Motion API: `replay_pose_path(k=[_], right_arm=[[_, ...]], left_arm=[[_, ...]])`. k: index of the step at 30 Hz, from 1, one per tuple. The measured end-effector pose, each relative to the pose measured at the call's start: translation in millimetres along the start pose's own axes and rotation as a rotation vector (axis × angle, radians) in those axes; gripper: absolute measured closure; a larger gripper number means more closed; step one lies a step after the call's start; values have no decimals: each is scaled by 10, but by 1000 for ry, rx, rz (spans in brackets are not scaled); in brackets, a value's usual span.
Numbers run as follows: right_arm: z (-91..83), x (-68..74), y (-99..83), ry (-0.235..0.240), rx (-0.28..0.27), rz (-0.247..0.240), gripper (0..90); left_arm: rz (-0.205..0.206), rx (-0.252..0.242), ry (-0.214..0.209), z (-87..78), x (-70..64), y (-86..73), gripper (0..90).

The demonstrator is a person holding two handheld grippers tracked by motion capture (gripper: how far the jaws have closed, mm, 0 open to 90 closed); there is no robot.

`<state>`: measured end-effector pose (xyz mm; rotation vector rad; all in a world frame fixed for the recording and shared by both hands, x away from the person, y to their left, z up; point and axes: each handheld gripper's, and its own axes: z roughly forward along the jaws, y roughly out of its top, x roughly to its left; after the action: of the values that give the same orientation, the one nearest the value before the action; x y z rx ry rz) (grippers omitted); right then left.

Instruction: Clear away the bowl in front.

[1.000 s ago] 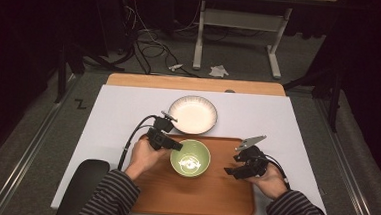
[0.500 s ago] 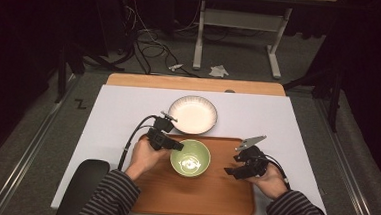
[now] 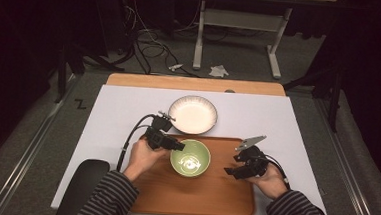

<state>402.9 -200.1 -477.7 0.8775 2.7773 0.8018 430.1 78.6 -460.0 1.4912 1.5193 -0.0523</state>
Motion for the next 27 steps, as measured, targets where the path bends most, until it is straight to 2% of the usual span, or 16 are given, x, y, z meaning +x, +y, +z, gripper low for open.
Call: replay_pose_path(k=[10, 15, 22, 23, 27], right_arm=[[4, 5, 0, 1, 2, 4, 395], [9, 10, 2, 3, 8, 5, 396], [7, 15, 3, 1, 7, 5, 395], [9, 15, 4, 2, 7, 3, 395], [6, 10, 1, 2, 6, 7, 396]], left_arm=[[-2, -26, -14, -103, 2, 44, 513], [-16, -48, -20, -159, 8, 76, 504], [-6, -63, -15, -223, 32, 101, 494], [-18, -74, -14, -246, 33, 115, 493], [-22, -88, -16, -278, 54, 140, 489]])
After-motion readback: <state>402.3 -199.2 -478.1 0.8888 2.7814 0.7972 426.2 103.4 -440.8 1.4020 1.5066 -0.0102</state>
